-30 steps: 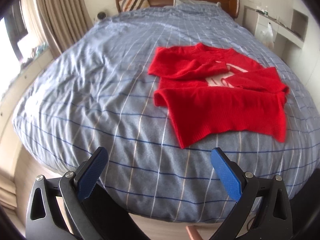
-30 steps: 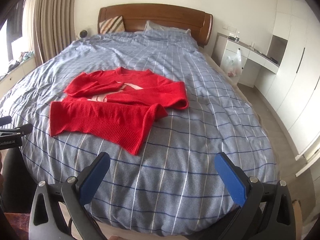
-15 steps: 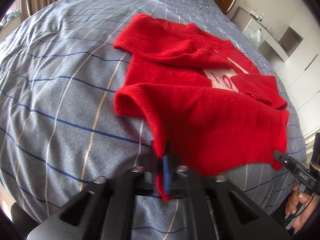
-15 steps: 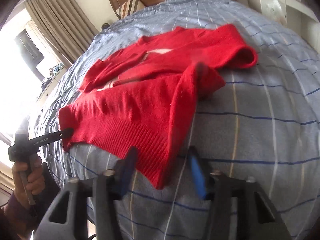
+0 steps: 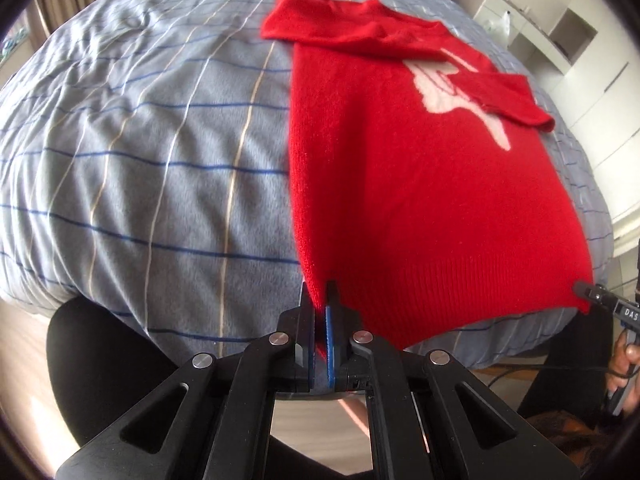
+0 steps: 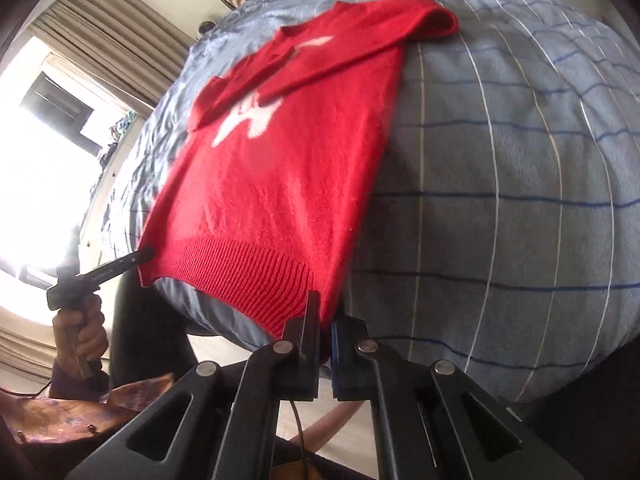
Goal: Fold small clothes
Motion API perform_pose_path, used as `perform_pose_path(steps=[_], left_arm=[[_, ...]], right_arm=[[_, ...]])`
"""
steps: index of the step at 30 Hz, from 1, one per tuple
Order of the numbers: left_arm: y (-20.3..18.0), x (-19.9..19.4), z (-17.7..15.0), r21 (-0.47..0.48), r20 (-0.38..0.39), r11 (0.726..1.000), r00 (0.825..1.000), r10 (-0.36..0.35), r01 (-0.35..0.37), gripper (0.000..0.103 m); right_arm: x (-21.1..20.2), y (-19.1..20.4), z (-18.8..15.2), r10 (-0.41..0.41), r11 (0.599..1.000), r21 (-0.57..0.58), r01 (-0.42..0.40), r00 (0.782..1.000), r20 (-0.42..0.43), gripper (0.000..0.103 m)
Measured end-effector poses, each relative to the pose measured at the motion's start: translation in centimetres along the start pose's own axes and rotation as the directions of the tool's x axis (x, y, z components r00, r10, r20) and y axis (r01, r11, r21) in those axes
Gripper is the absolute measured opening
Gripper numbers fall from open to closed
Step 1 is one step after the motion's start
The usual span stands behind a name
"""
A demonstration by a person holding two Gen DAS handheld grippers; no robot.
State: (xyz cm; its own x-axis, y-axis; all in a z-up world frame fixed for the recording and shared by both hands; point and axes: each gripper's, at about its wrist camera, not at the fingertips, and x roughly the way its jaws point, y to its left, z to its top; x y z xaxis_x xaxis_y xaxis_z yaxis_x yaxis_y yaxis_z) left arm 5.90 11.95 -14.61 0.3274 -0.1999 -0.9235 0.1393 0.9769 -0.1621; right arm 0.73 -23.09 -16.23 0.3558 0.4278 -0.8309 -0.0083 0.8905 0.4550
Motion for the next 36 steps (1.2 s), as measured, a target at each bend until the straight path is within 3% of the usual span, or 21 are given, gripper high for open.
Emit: perform_pose_path(steps=[2,8,13,24,26,28,30,32,33,35,36], left_arm=[[-0.1,1.0,0.1,0.003,-0.006,0.999,0.999,0.04,-0.04,0.002],[-0.8,3.5,0.2,0.011,-0.016,0.995,0.995,0.102,-0.102,0.002],[-0.7,4.2,0.8,-0.006,-0.013,0.994,0.994,0.109,-0.109,0.002],[-3.1,5.9,0.5,0.018,0.019,0.984,0.984,0.175,-0.175,0.005],[-3.4,5.7,0.4,0.016,0.023,0.983,0.983,0.182,-0.182,0.009],[-3.9,5.0,-0.4,0.016,0.022,0.982,0.982,0.188,-0.188,0.027],[-4.1,4.2,-1.0,0.017,0.016,0.981,0.981,0.194,-0.195,0.046],[-4.3,2.8,-1.6,0.029,0.019,0.98,0.981,0.195,-0.196,0.05],[-4.4,1.9,-2.0,0.037,0.036,0.978,0.978,0.203,-0.204,0.05],[-4.3,-0.8,-2.2,0.029,0.117,0.968,0.962,0.245,-0.25,0.055],[-4.2,-2.0,-2.1,0.011,0.169,0.962,0.949,0.266,-0.272,0.066]], right_arm=[[2.5,-1.2,-0.2,-0.065,0.998,0.025,0.065,0.998,-0.019,0.003],[4.5,-2.7,-0.4,-0.092,0.992,0.081,0.094,0.995,-0.027,0.003],[5.0,-2.0,0.0,-0.138,0.988,0.061,0.139,0.99,-0.015,0.003],[5.9,-2.2,0.1,-0.128,0.988,0.085,0.126,0.992,0.021,0.003],[5.9,-2.7,-0.3,-0.125,0.989,0.088,0.122,0.992,0.023,0.003],[5.7,-2.9,-0.7,-0.123,0.989,0.09,0.12,0.992,0.023,0.003],[5.0,-3.6,-1.4,-0.108,0.989,0.104,0.106,0.994,0.015,0.019],[4.6,-3.8,-1.7,-0.094,0.988,0.117,0.096,0.995,-0.023,0.037],[4.0,-3.8,-2.0,-0.101,0.988,0.112,0.106,0.994,-0.045,0.041],[1.7,-3.7,-2.2,-0.183,0.98,0.069,0.185,0.982,-0.037,0.041],[0.3,-3.5,-1.9,-0.237,0.971,0.033,0.237,0.971,-0.005,0.041]])
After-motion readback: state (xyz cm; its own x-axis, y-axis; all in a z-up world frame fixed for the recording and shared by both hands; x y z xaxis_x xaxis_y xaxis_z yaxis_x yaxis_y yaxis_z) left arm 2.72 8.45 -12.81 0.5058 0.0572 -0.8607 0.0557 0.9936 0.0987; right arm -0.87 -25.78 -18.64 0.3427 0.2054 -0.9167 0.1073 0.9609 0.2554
